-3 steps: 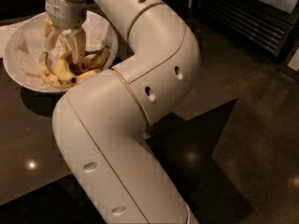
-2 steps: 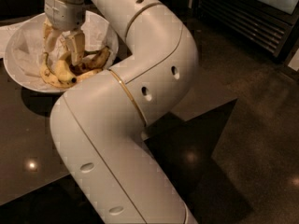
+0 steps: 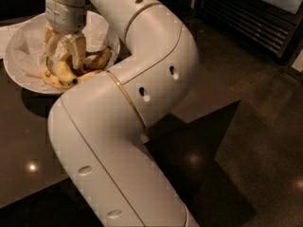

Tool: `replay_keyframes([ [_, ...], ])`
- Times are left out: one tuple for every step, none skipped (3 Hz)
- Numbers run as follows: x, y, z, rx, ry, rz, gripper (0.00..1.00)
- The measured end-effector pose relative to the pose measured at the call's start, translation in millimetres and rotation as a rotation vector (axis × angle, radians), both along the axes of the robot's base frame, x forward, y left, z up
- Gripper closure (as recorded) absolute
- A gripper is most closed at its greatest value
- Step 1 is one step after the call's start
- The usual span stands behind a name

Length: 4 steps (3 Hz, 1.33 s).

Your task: Pick banana from white bowl

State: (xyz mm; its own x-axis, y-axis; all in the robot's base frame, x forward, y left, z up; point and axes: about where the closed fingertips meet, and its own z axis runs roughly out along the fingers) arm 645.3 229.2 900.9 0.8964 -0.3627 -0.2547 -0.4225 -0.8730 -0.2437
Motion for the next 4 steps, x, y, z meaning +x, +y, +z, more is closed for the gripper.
replay_keyframes([
  [-2,2,-5,-0.005,0.012,0.007,0.42],
  [-4,3,-10,-0.011,0.025,0.012,0.41],
  [-7,5,-15,-0.016,0.039,0.018,0.41],
  [-8,4,-18,-0.018,0.049,0.021,0.39],
])
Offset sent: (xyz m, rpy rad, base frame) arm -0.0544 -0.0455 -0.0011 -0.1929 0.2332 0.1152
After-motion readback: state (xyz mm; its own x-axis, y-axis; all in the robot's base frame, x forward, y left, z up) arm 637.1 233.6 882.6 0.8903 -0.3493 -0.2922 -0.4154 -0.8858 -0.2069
